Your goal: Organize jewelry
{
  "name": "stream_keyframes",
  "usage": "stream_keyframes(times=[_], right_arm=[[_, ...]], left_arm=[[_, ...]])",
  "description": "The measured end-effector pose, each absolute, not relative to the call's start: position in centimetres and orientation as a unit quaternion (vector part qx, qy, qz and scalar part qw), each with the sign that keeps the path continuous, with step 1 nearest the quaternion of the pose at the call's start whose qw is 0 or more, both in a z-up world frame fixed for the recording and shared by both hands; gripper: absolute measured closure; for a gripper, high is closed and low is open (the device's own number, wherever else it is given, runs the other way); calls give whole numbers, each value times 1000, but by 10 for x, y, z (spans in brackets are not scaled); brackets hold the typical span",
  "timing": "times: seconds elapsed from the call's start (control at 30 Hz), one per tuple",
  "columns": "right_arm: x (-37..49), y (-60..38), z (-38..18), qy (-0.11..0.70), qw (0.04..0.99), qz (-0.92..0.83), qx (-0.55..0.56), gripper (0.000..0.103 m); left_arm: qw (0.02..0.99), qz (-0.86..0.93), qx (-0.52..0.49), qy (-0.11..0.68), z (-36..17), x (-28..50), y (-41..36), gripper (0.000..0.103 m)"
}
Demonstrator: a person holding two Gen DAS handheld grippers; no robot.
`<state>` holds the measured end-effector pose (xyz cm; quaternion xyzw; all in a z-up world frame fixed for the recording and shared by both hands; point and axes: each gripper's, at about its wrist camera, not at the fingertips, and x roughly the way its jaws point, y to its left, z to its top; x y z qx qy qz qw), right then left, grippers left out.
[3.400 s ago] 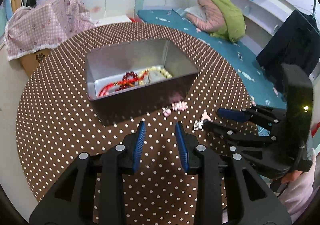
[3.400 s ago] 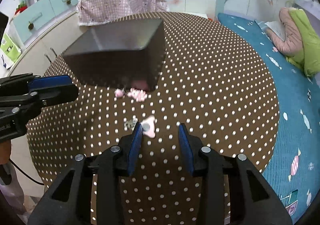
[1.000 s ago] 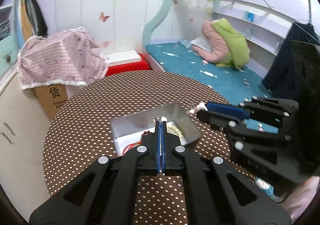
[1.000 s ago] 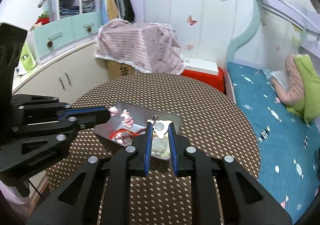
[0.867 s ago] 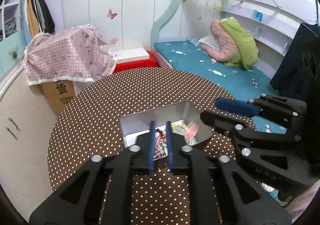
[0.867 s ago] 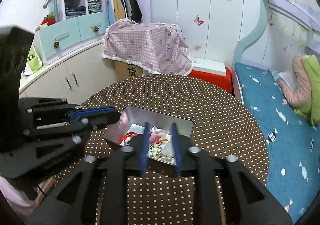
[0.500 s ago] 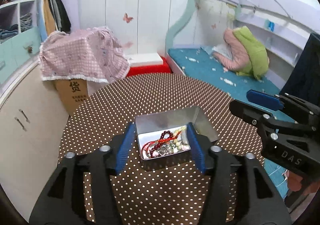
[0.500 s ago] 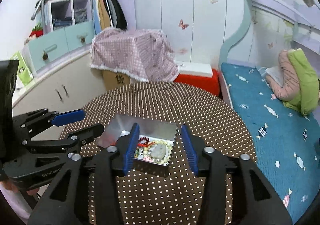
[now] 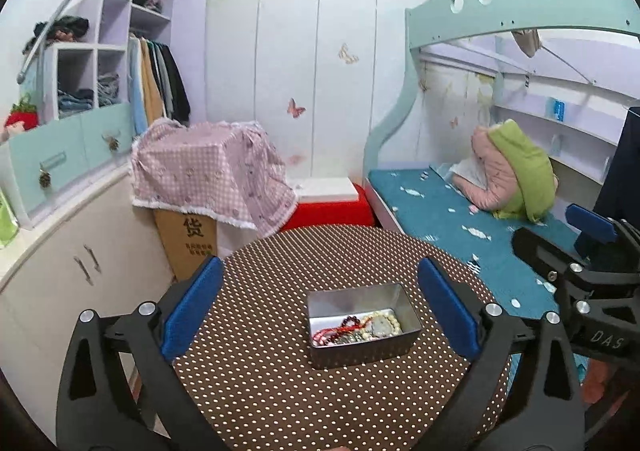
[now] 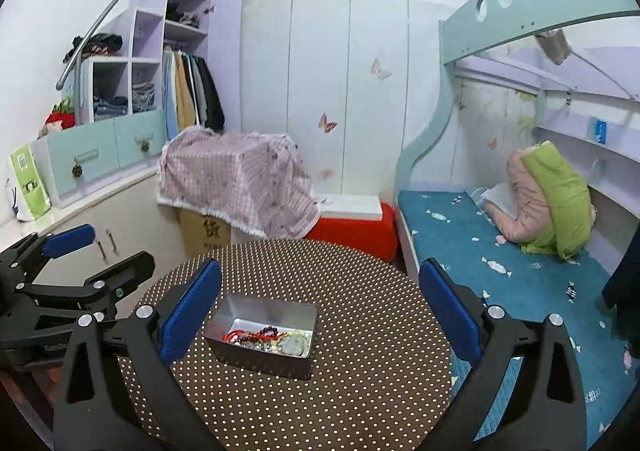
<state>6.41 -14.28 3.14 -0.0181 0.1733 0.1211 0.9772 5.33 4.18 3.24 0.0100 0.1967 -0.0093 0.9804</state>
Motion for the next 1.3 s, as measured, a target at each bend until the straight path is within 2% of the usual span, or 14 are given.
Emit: stream_keyframes(times=[0.27, 0.63, 1.3], right_arm=[[51, -150, 35, 153, 983, 102, -19, 8], [39, -153, 37, 137, 984, 110, -18, 8], [47, -152, 32, 156, 981, 111, -12, 8]], left_arm=[[983, -7, 8, 183, 48, 41, 42, 5], [979, -6, 10, 202, 44, 43, 40, 5], [979, -10, 14, 204, 44, 47, 34, 5]])
